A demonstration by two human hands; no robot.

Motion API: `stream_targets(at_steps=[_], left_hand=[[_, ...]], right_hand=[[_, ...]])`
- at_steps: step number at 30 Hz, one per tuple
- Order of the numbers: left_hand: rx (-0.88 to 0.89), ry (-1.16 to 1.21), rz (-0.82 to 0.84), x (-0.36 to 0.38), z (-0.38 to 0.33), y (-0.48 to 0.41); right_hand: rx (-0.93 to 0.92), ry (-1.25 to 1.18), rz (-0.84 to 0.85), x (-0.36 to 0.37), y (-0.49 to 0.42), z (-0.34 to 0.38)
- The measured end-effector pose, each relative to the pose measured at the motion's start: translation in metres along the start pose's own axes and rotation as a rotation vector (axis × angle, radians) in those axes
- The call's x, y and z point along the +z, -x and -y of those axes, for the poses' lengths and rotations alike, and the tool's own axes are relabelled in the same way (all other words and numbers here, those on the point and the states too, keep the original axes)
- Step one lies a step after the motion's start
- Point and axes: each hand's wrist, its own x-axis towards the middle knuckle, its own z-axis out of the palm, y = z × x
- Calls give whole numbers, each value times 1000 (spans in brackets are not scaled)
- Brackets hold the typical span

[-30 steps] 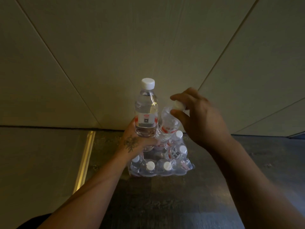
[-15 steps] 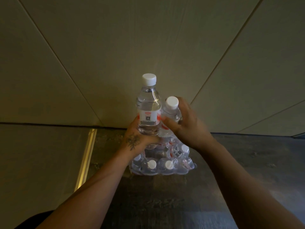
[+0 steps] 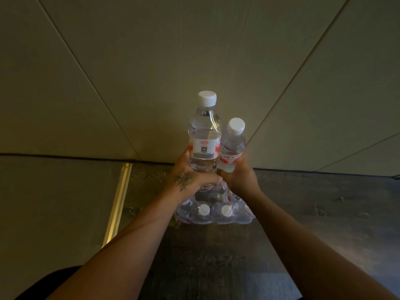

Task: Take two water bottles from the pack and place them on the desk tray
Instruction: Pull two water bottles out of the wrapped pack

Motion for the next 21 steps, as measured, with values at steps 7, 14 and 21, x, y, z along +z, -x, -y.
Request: stream_targets(at_steps=[7, 14, 21], left_hand=[[38, 9, -19, -1, 1, 0], [33, 26, -14, -4, -8, 29], [-99, 68, -48, -6, -72, 101]], right_hand=[[26, -100, 23, -13, 4, 8], [161, -331, 23, -30, 52, 25], [278, -559, 77, -81, 114, 83]])
